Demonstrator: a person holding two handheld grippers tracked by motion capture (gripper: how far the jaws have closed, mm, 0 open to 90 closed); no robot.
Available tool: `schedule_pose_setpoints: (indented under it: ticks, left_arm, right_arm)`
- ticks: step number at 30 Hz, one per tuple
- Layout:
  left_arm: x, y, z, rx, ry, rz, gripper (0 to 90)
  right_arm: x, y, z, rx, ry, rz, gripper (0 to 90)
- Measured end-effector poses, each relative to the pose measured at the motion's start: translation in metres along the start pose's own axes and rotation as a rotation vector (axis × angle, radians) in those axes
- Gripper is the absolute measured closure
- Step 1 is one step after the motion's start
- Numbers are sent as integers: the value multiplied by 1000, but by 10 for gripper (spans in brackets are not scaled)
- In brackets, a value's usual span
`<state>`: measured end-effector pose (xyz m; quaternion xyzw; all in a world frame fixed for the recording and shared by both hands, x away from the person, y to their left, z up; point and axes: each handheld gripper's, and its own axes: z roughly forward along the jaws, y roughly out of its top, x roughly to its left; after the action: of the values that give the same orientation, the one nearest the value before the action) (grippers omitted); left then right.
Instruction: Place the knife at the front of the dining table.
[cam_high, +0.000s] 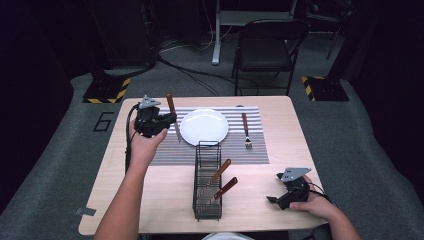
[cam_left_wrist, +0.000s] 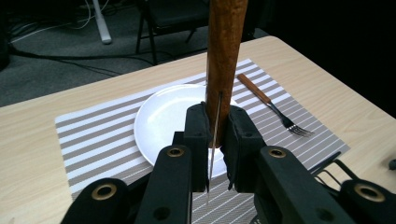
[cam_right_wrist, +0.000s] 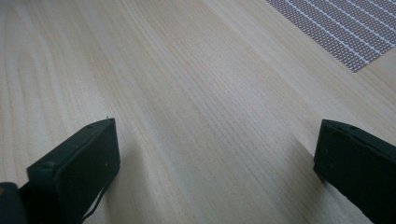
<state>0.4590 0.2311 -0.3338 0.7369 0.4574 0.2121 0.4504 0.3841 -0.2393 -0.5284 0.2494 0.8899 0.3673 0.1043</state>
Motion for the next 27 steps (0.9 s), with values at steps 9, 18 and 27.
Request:
schedule_pose_setpoints:
  ticks: [9, 18, 27]
  left_arm:
    - [16, -7, 3, 20, 47, -22, 802]
    - [32, -20, 9, 24, 80, -65, 802]
    - [43, -30, 17, 40, 107, -97, 802]
  right_arm:
    - [0, 0, 0, 0, 0, 0, 0]
    - [0, 0, 0, 1, 0, 2, 0]
    - [0, 0, 0, 1, 0, 1, 0]
